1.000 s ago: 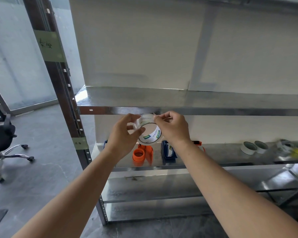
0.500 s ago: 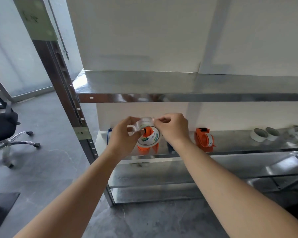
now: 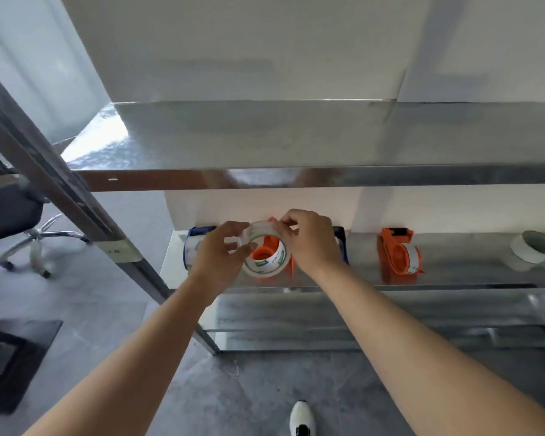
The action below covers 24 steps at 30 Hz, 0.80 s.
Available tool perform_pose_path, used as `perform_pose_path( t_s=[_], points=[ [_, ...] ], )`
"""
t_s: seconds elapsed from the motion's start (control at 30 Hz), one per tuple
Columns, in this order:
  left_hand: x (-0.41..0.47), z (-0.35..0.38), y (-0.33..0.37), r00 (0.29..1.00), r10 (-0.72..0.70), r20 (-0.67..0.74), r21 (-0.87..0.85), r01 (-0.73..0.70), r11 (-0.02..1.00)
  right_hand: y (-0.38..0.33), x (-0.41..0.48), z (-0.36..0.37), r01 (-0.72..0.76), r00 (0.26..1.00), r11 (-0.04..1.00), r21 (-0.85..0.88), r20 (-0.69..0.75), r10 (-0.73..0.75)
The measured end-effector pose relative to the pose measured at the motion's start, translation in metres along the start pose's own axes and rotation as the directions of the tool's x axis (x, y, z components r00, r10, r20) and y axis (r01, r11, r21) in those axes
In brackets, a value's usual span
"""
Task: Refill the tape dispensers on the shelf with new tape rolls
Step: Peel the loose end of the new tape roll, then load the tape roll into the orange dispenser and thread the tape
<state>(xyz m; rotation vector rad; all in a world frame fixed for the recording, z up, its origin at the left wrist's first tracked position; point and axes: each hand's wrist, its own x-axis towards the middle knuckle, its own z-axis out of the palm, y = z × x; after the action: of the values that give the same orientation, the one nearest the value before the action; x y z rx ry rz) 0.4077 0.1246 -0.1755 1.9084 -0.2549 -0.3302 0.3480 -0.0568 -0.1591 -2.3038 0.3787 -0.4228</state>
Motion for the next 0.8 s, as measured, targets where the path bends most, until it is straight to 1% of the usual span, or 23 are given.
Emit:
perform_pose_path(
  t_s=[0.07,0.17,0.3,0.47,0.7,0.8],
  points=[
    [0.013,0.011,-0.009,0.999,-0.052,-0.004,-0.005,0.052,0.999,0.016,0.011,0.009,-0.014,0.999,1.000,-0.008,0.036,0.014],
    [0.027,0.025,-0.019,0.996,-0.082,-0.021,-0.013,0.082,0.997,0.035,0.027,0.019,-0.048,0.996,0.997,-0.053,0.079,0.052],
    [0.035,0.035,-0.037,0.990,-0.126,-0.058,-0.057,0.123,0.991,0.052,0.043,0.027,-0.090,0.992,0.994,-0.062,0.080,0.095],
    [0.045,0.039,-0.058,0.986,-0.163,-0.024,-0.098,0.160,0.982,0.067,0.049,0.046,-0.131,0.979,0.988,-0.082,0.143,0.142],
    [0.064,0.038,-0.087,0.962,-0.271,0.013,-0.198,0.269,0.943,0.074,0.055,0.076,-0.215,0.964,0.975,-0.060,0.146,0.222],
    [0.071,0.038,-0.098,0.945,-0.326,0.014,-0.225,0.320,0.920,0.075,0.054,0.088,-0.212,0.962,0.973,-0.088,0.157,0.223]
  ],
)
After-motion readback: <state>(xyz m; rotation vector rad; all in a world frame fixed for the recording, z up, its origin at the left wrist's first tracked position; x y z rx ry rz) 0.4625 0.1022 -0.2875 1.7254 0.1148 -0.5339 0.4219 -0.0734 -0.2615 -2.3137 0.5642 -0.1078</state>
